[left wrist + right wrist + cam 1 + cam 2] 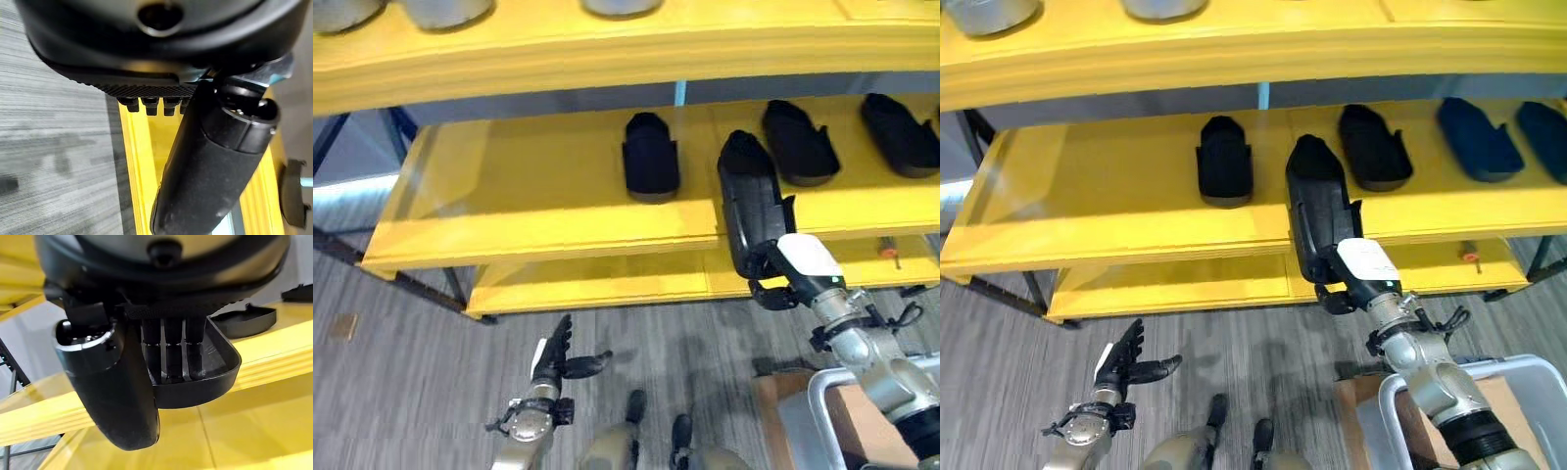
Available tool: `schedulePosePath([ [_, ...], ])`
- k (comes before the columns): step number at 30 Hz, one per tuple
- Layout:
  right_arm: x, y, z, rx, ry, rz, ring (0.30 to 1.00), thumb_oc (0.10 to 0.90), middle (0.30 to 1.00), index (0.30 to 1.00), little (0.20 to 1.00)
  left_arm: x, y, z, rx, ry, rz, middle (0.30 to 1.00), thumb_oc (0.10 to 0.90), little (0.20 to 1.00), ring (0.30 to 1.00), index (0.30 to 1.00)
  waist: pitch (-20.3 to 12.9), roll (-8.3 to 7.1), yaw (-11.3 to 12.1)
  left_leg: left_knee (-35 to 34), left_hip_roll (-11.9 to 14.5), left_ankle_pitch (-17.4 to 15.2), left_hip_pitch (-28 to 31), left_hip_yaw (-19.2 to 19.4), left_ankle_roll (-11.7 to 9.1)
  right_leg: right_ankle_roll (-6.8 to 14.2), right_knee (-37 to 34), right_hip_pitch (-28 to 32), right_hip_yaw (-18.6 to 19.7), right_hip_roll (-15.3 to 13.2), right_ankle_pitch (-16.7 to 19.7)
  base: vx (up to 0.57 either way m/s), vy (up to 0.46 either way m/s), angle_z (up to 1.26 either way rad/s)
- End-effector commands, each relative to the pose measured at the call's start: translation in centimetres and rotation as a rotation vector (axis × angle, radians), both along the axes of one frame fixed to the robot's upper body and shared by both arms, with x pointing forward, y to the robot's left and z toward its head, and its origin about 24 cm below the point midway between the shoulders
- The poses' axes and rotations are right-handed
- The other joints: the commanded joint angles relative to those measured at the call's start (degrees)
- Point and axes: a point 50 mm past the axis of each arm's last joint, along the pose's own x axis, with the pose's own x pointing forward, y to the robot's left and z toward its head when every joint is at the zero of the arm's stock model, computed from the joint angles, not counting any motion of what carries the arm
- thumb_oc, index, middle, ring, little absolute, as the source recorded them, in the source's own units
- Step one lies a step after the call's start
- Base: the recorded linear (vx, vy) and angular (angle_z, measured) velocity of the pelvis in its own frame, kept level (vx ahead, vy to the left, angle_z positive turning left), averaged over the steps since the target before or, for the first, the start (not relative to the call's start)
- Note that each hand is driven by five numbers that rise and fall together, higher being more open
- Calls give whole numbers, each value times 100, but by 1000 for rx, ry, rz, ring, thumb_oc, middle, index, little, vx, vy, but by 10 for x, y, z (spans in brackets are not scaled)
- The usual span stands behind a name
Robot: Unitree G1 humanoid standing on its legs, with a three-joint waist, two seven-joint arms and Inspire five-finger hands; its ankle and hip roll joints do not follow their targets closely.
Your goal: Move parts from the plastic box to the shelf.
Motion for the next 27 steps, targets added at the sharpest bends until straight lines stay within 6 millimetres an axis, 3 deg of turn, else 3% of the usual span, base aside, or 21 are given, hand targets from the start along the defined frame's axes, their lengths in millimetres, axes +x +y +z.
schedulePosePath([
  [1,-2,2,71,14,-359,48,300,400,300,300,300,21,9,39,40,-208,6,1000,900,1000,1000,1000,-424,28,-287,-667,1164,853,130,51,153,538,1169,-697,183,-437,-472,1,334,70],
  [3,-3,0,73,21,-377,28,300,400,300,300,300,28,14,50,66,-243,1,1000,900,1000,1000,1000,-447,111,-341,-942,1453,1110,234,66,-18,637,1871,-1061,248,-590,-744,21,452,48],
  [5,-4,-1,74,12,-390,16,300,400,300,300,300,32,13,53,77,-255,-3,1000,900,1000,1000,1000,-490,163,-406,-961,1533,984,282,443,-191,692,2056,-1098,220,-701,-810,48,289,-7],
  [6,-4,-1,74,12,-390,16,300,400,300,300,300,32,13,53,77,-255,-4,1000,900,1000,1000,1000,-490,161,-400,-961,1533,983,284,448,-192,691,2063,-1103,226,-702,-813,62,259,7],
  [9,-12,-6,70,30,-393,-22,300,400,300,300,300,36,17,59,113,-273,-18,1000,900,1000,1000,1000,-498,184,-366,-948,1209,626,386,418,-219,870,2047,-952,187,-1029,-703,124,364,26],
  [11,-15,-8,69,36,-393,-35,300,400,300,300,300,38,17,61,126,-279,-26,1000,900,1000,1000,1000,-477,144,-351,-893,1074,535,395,386,-199,953,1876,-783,127,-1148,-590,91,214,1],
  [12,-19,-13,68,32,-396,-60,300,400,300,300,300,41,19,66,137,-299,-27,1000,900,1000,1000,1000,-467,114,-335,-778,905,312,373,387,-220,1056,1710,-639,46,-1329,-441,57,167,17],
  [17,-20,-15,68,8,-398,-85,300,400,300,300,300,49,18,78,165,-343,-42,1000,900,1000,1000,1000,-454,-3,-271,-293,444,-151,174,337,-100,1288,1124,-234,-174,-1737,-39,72,231,39],
  [27,-6,4,79,3,-403,1,300,400,300,300,300,47,23,78,186,-338,-24,1000,900,1000,1000,1000,-510,-308,-10,-191,167,-354,44,352,29,1518,516,46,-396,-1929,459,34,87,7],
])
